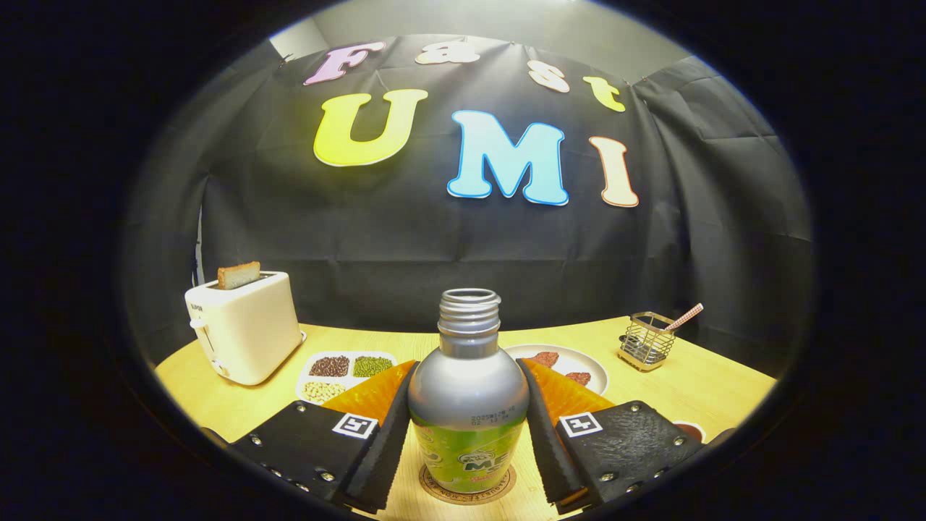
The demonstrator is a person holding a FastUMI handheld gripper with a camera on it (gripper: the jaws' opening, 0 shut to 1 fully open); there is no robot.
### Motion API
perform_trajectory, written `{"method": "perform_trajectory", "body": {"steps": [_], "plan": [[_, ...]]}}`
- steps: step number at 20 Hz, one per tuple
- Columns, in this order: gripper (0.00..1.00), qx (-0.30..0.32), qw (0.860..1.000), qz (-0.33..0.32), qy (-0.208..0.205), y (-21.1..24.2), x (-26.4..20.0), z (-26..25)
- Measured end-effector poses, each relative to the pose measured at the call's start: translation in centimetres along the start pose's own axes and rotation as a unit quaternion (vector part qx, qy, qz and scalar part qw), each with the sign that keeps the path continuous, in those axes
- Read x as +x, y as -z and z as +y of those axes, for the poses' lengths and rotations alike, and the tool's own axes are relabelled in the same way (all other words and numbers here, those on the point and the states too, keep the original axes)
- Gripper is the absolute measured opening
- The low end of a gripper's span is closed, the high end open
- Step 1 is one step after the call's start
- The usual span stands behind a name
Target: Take the bottle from table, then pour the juice into the cup, finally place the bottle on the coaster
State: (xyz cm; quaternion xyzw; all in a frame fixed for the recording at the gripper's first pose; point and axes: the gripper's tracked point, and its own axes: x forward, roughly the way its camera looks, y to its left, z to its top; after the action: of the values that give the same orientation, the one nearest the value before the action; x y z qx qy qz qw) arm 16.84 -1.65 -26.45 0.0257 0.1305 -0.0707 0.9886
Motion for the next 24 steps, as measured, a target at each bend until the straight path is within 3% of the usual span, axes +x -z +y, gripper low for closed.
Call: {"method": "perform_trajectory", "body": {"steps": [12,14,16,24], "plan": [[0.77,0.048,0.999,-0.025,0.004,1.2,0.2,-0.9],[0.86,0.057,0.998,-0.020,0.008,1.5,0.0,-1.3],[0.99,0.067,0.997,-0.022,0.001,0.9,-0.3,-1.2],[0.99,0.061,0.995,-0.079,-0.028,-6.9,-4.9,-1.4]]}}
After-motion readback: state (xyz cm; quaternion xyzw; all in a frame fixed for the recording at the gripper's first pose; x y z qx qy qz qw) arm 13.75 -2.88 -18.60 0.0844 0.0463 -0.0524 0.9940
